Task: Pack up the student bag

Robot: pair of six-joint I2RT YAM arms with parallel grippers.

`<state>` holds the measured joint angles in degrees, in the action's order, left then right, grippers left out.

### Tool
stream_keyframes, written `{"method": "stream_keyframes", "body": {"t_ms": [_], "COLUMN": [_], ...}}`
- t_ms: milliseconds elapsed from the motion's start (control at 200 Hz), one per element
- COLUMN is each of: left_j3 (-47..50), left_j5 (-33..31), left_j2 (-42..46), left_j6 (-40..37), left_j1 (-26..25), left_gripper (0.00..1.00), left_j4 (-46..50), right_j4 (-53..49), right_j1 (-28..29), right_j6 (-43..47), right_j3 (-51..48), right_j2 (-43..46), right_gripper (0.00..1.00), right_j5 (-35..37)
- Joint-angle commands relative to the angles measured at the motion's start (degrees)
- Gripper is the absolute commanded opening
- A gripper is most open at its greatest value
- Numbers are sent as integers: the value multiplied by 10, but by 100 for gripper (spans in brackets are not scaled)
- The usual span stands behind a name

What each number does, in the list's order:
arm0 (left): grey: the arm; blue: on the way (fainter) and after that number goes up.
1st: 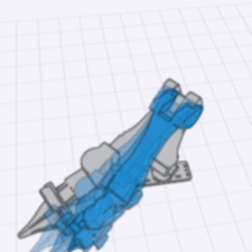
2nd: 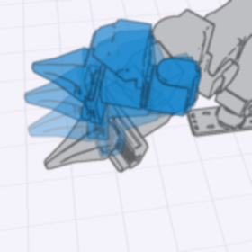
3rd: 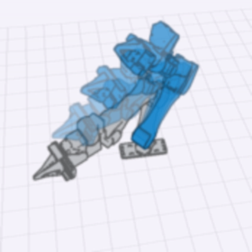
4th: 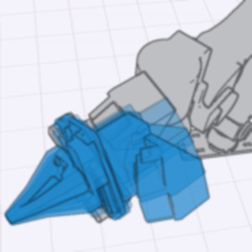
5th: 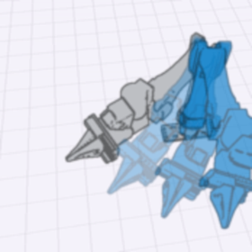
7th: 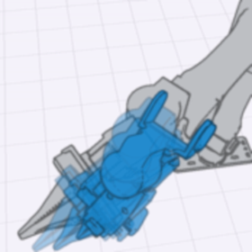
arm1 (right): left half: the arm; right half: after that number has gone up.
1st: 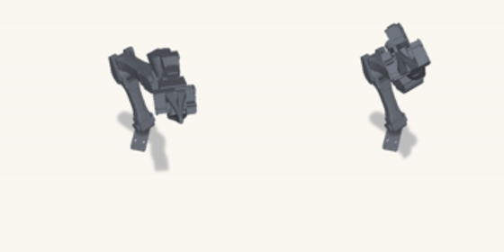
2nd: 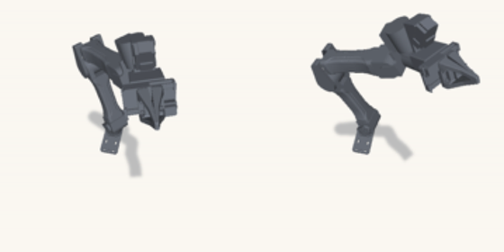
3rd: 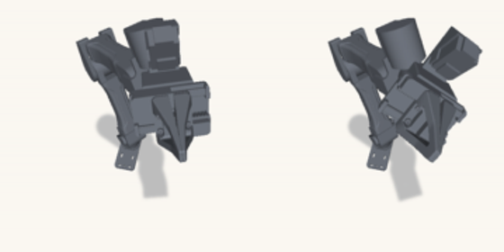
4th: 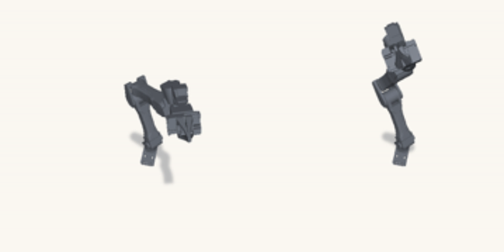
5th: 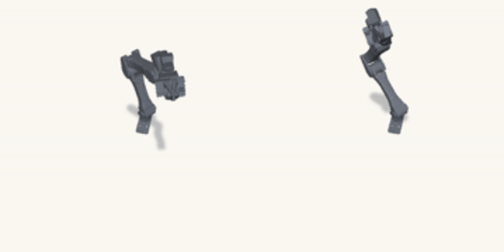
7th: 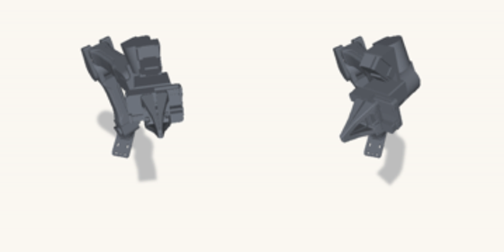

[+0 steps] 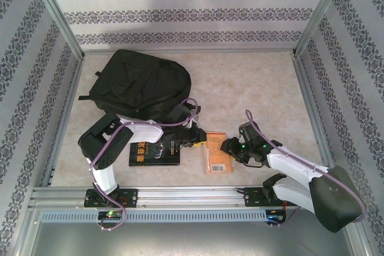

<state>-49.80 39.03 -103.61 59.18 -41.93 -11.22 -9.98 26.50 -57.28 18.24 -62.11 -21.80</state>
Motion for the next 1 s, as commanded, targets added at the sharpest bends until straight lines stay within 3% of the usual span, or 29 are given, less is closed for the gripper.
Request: {"method": "stream_keyframes", "body": {"t_ms": [0,85,240,510,545,595,809,994], "left_j3": [-42,-46,-55,-47,-43,-38,-27,-30], "left_j5": [24,13,0,6,10,12,11,23], "left_j2": [-5,4,36,127,143,167,260,283], "left_j6": [-27,-41,-73,-88,-84,-82,-74,-65], "left_j1": [-20,-20,-18,-4,-2,0,13,14], "left_gripper": [30,15,0,0,0,0,0,0], "left_j4": [13,33,73,79,71,66,75,63], "right_j4": [66,36,-43,-134,-138,-139,14,115], "right_j1": [20,20,16,-15,-18,-26,-44,-41], "right_j6": [4,13,32,83,82,88,59,7], "right_j3": [-12,-3,11,58,59,61,36,39], "right_j2": [-35,-22,46,179,196,218,322,334], "right_gripper": [46,47,51,80,91,98,97,84], "right_j5": [-37,-23,15,21,17,1,-161,-229]}}
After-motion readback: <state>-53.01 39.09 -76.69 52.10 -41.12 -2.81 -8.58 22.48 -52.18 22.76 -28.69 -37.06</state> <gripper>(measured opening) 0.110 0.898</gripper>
